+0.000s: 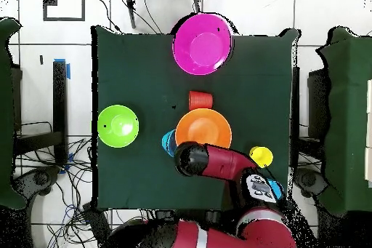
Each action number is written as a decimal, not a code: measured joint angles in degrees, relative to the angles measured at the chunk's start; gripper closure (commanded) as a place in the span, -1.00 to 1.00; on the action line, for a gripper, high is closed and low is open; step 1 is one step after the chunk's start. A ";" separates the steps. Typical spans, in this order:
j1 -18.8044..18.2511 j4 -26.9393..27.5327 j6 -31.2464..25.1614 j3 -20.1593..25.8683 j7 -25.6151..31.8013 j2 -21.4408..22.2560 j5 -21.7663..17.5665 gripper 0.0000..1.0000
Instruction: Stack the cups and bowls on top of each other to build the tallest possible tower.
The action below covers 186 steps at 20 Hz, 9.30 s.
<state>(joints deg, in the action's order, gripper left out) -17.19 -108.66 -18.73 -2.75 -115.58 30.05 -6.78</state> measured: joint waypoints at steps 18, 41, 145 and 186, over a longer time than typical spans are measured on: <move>-0.11 0.73 0.02 0.49 0.00 0.85 -0.13 -1.00; 5.95 -0.85 -8.29 0.49 0.00 10.51 -0.20 -1.00; 6.41 1.69 3.78 -0.99 0.00 -1.12 1.55 -1.00; 11.21 6.22 -9.99 -3.02 0.00 6.17 2.73 -1.00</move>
<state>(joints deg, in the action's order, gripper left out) -5.98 -102.44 -28.72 -5.76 -115.58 36.22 -4.05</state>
